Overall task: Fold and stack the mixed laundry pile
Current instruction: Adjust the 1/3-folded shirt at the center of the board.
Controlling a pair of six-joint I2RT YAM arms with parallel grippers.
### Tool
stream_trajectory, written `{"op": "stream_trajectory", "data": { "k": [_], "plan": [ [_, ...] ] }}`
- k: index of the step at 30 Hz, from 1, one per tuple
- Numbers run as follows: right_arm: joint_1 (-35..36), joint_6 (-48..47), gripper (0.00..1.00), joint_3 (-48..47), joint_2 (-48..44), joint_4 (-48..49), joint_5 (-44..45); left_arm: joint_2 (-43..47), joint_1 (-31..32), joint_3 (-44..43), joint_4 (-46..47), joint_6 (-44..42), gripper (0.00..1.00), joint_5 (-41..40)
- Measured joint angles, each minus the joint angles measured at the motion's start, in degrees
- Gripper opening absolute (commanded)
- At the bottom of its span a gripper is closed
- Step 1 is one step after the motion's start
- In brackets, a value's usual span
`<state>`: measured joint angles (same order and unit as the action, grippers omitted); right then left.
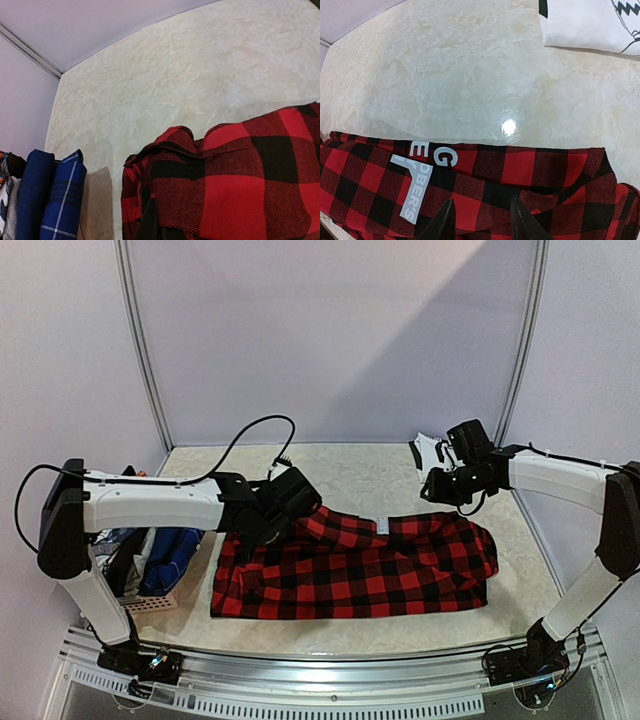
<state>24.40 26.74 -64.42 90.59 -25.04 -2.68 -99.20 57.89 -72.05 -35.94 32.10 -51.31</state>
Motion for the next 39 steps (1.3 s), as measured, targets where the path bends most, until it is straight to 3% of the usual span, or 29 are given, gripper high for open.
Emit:
{"op": "stream_trajectory", "data": {
  "k": [4,6,9,11,19,23,31,39],
  "plan": [
    [0.0,0.0,0.37,0.0,0.6,0.5,-0.9,-1.8,0.0,1.0,-0.9,1.7,0.01,0.0],
    [0.0,0.0,0.37,0.0,0.8,0.6,-1.0,-3.1,0.2,1.7,-1.2,2.5,0.08,0.1],
    [0.0,0.0,0.37,0.0,0.9,0.6,-1.1,-4.7,0.5,2.6,-1.7,3.6,0.29,0.4],
    [0.0,0.0,0.37,0.0,0.9,0.6,-1.1,-5.7,0.8,3.2,-1.9,4.0,0.36,1.0],
    [0.0,0.0,0.37,0.0,0.9,0.6,-1.1,-6.6,3.4,5.3,-4.1,2.7,0.57,5.0],
    [0.0,0.0,0.37,0.7,0.9,0.9,-2.6,-5.2,4.2,5.2,-6.1,-0.4,0.65,11.4],
    [0.9,0.2,0.35,3.5,-0.2,4.2,-10.5,4.9,3.3,4.0,-3.8,-8.0,0.57,26.7],
    [4.8,0.0,0.32,6.1,0.1,8.8,-19.2,-0.3,-2.5,2.6,4.4,-10.6,0.47,34.8]
  ]
}}
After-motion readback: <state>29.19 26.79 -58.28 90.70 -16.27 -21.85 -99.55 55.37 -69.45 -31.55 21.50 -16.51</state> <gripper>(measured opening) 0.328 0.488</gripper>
